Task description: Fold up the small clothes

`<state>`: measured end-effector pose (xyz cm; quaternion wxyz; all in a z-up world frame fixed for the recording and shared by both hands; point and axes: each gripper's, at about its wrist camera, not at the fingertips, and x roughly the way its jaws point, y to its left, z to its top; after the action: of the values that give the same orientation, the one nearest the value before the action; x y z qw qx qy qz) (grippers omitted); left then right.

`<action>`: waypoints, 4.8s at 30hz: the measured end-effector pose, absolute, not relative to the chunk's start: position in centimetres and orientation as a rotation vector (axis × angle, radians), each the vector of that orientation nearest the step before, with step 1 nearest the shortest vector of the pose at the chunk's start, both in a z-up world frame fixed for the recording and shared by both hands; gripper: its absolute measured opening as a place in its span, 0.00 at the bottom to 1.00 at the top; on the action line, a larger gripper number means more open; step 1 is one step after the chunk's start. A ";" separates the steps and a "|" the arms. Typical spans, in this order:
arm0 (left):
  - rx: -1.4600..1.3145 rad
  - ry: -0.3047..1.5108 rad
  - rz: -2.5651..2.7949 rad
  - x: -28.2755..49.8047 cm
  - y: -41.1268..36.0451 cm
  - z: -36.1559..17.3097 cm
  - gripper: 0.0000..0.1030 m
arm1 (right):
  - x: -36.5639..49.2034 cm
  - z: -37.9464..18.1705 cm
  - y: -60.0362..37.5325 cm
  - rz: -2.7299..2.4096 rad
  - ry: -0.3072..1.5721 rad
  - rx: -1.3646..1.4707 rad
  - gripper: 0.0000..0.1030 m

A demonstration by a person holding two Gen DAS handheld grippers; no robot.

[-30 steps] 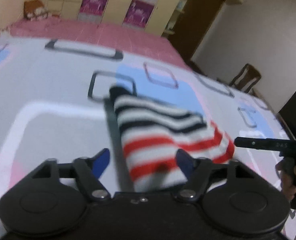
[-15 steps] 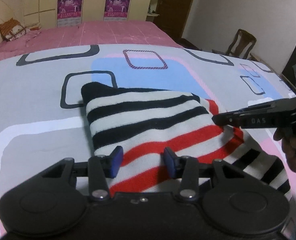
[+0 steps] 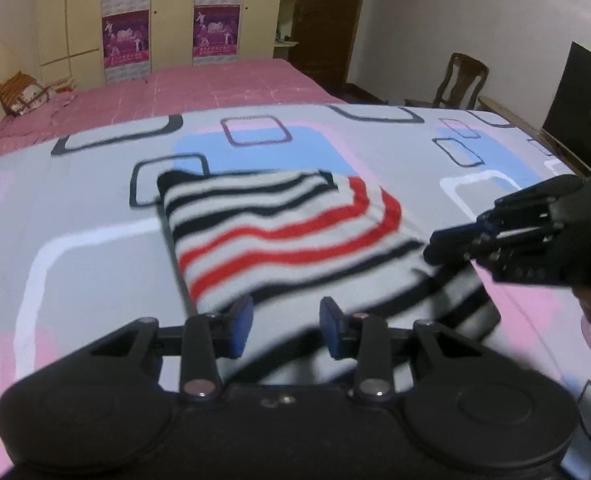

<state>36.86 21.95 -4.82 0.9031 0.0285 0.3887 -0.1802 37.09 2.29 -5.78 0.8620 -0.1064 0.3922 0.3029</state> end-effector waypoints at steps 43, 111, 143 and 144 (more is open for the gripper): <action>0.005 0.766 -0.055 26.7 16.4 -4.3 1.00 | 28.4 -5.0 -5.4 0.389 0.766 -0.017 1.00; 0.017 0.494 -0.110 4.8 9.0 5.7 1.00 | 5.0 5.9 -13.4 0.307 0.626 0.035 1.00; 0.031 0.487 -0.115 5.9 9.6 6.0 1.00 | 6.1 6.0 -13.4 0.315 0.616 0.017 1.00; 0.034 0.487 -0.116 5.9 9.6 6.0 1.00 | 6.1 6.1 -13.2 0.315 0.616 0.016 1.00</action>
<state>5.95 9.63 6.02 0.9687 0.0168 0.2409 -0.0572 6.06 -13.24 6.05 0.9408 0.0079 0.3018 0.1543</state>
